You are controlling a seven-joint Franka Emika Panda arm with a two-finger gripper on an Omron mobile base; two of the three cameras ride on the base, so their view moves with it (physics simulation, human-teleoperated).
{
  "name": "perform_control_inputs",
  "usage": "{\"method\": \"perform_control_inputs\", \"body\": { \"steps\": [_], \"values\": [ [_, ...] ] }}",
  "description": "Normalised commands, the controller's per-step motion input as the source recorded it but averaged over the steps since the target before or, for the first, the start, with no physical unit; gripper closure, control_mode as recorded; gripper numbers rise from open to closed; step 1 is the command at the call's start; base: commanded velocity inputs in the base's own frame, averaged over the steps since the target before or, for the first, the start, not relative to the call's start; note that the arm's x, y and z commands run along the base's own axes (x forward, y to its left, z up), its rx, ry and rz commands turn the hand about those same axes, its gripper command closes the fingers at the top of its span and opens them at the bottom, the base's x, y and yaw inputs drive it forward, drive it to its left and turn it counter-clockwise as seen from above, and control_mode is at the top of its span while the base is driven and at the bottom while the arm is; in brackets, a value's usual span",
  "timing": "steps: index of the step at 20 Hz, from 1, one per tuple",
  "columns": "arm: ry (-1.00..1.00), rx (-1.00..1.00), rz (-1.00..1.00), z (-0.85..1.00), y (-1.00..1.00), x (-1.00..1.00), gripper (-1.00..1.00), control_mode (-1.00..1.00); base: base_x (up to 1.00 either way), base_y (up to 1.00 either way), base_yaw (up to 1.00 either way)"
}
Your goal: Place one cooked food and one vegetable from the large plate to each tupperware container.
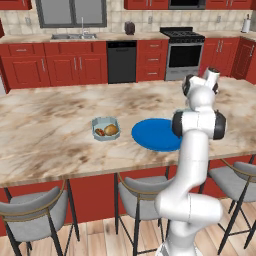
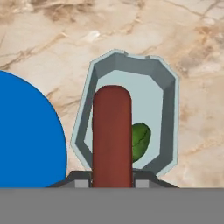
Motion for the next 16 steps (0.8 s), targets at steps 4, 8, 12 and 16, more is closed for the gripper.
{"method": "perform_control_inputs", "body": {
  "steps": [4, 8, 12, 16],
  "values": [
    [0.05, -0.1, -0.15, 0.02, -0.06, 0.41, 1.0, -1.0, 0.0, 0.0, 0.0],
    [0.11, 0.18, -0.02, 0.01, -0.11, 0.4, 1.0, -1.0, 0.0, 0.0, 0.0],
    [0.0, 0.37, -0.02, 0.0, -0.15, 0.24, 1.0, -1.0, 0.0, 0.0, 0.0],
    [0.01, 0.31, 0.08, 0.09, -0.21, 0.07, 1.0, -1.0, 0.0, 0.0, 0.0]
  ]
}}
